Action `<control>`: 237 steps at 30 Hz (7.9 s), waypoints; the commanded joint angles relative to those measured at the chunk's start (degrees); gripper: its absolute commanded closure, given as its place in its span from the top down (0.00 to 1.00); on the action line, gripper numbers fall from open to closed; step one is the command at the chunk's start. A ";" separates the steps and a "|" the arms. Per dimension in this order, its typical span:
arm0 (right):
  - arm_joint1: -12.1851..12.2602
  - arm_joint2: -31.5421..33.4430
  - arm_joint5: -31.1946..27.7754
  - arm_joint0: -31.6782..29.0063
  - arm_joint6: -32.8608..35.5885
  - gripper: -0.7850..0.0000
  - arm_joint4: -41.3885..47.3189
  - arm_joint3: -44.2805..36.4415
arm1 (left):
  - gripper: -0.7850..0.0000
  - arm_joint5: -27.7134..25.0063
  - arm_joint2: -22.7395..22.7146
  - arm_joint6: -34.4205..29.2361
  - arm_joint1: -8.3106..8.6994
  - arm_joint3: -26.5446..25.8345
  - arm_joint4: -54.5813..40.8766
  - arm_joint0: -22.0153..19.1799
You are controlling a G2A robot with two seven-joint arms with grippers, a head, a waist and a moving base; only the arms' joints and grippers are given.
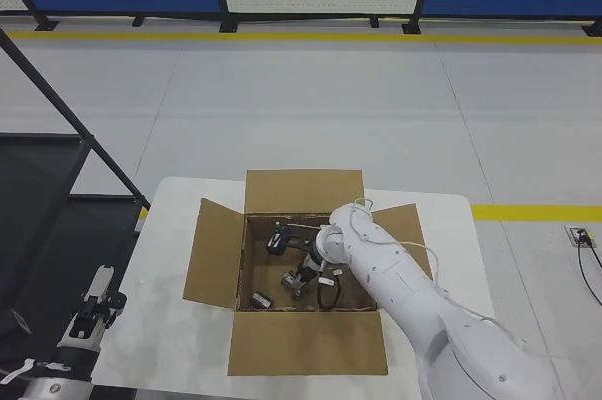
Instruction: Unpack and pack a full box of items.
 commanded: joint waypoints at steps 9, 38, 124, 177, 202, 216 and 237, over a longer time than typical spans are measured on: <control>3.83 3.23 7.37 -2.27 8.68 1.00 1.91 -8.54 | 1.00 0.00 0.00 0.00 0.00 0.00 0.00 0.00; 17.84 17.73 41.42 -24.03 18.57 1.00 -13.86 -57.40 | 1.00 0.00 0.00 0.00 0.00 0.00 0.00 0.00; 16.88 28.03 28.50 -37.86 -2.06 0.00 -31.94 -62.96 | 1.00 0.00 0.00 0.00 0.00 0.00 0.00 0.00; 27.25 82.36 -2.60 -67.08 -49.14 0.00 -17.52 -57.20 | 1.00 0.00 0.00 0.00 0.00 0.00 0.00 0.00; 28.30 76.52 2.63 -62.98 -56.55 0.00 -33.05 -46.68 | 1.00 0.00 0.00 0.00 0.00 0.00 0.00 0.00; 28.92 74.06 4.98 -59.73 -58.17 0.36 -34.47 -40.67 | 1.00 0.00 0.00 0.00 0.00 0.00 0.00 0.00; 30.22 73.06 5.23 -61.02 -57.73 0.87 -34.04 -40.93 | 1.00 0.00 0.00 0.00 0.00 0.00 0.00 0.00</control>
